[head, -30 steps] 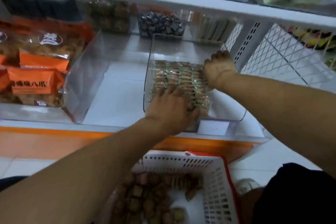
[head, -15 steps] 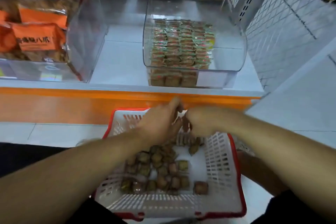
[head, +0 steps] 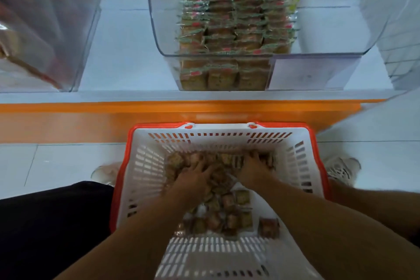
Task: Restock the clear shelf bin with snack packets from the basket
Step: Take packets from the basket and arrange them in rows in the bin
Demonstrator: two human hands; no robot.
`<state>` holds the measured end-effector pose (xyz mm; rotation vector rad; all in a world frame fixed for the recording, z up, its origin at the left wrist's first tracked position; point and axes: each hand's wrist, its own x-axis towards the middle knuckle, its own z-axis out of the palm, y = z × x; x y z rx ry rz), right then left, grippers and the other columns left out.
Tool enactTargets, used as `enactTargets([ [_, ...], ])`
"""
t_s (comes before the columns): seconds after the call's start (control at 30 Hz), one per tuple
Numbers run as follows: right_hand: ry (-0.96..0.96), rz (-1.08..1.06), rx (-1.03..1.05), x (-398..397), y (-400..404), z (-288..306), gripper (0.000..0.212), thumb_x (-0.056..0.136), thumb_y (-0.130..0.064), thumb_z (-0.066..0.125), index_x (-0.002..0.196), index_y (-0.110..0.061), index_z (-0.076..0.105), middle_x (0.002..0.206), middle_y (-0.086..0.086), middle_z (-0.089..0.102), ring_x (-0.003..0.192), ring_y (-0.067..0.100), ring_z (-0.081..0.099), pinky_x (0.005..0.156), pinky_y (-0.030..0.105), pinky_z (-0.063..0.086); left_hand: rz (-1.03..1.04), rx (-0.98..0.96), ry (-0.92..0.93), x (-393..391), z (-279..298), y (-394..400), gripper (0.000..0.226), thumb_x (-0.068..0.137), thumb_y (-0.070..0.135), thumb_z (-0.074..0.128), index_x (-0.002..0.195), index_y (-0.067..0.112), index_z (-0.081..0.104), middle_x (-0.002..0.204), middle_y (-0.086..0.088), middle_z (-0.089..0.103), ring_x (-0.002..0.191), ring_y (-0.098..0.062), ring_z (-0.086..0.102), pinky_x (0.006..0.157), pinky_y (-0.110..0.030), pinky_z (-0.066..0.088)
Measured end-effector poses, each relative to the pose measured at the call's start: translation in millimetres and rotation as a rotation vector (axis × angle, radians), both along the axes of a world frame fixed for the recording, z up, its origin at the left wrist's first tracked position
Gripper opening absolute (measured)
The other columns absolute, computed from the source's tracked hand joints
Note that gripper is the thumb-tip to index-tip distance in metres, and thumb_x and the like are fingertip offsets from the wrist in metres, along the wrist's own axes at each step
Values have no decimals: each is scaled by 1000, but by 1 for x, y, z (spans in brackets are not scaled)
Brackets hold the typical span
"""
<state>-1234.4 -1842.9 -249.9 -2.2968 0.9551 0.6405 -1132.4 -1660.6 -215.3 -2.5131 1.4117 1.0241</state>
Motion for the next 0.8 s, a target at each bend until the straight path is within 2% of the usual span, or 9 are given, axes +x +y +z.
enactTargets([
  [0.1,92,-112,-20,11,11,-17,73,90,-56,57,149,-19,35,156,13,28,142,39,30,112,57,33,-45,36,-59,-2,-15,-8,71,97,20,44,161,30,16,168,-12,14,151,-38,23,103,-50,44],
  [0.23,272,-34,-157,16,19,-29,67,96,-51,38,155,-24,19,160,9,22,145,36,25,116,54,27,-133,-96,-181,-9,-29,-25,61,97,20,41,156,32,37,161,-12,36,143,-42,41,84,-52,53],
  [0.33,319,-17,-168,23,23,-23,72,100,-44,43,159,-22,9,165,11,13,148,42,20,118,59,22,-159,-23,-32,-16,-45,-27,58,104,18,37,160,25,25,170,-16,9,152,-45,18,100,-54,46],
  [0.4,330,-1,-161,24,21,-16,73,102,-44,44,160,-23,5,167,9,7,150,43,17,119,61,20,-106,-18,27,-18,-46,-26,52,102,16,42,154,22,37,169,-18,8,151,-47,18,95,-53,49],
  [0.47,324,30,-136,19,18,-10,74,100,-40,50,160,-22,9,167,9,5,149,45,18,118,63,21,-43,28,66,-17,-43,-21,48,101,15,46,149,22,44,168,-20,10,152,-47,17,99,-53,48],
  [0.53,294,84,-127,14,13,-8,67,95,-34,58,152,-18,28,164,14,11,141,45,31,113,56,35,-1,84,73,-14,-40,-17,50,100,15,49,149,21,43,168,-19,7,153,-46,12,103,-53,46],
  [0.6,241,90,-65,7,9,-9,57,91,-40,63,138,-15,42,154,18,25,128,42,45,101,45,48,37,117,89,-14,-39,-16,55,98,14,54,150,19,40,168,-19,8,152,-45,15,103,-53,45],
  [0.7,157,58,100,-1,9,-5,40,91,-34,61,123,-12,50,133,17,49,114,35,55,82,31,47,59,142,114,-19,-39,-19,58,100,12,49,155,19,34,165,-24,14,148,-47,22,106,-55,42],
  [0.8,102,84,191,-2,5,12,17,91,-25,60,102,-13,54,118,13,59,113,29,54,83,27,43,84,133,110,-16,-36,-24,50,101,17,48,151,15,40,157,-27,28,139,-48,37,105,-53,47],
])
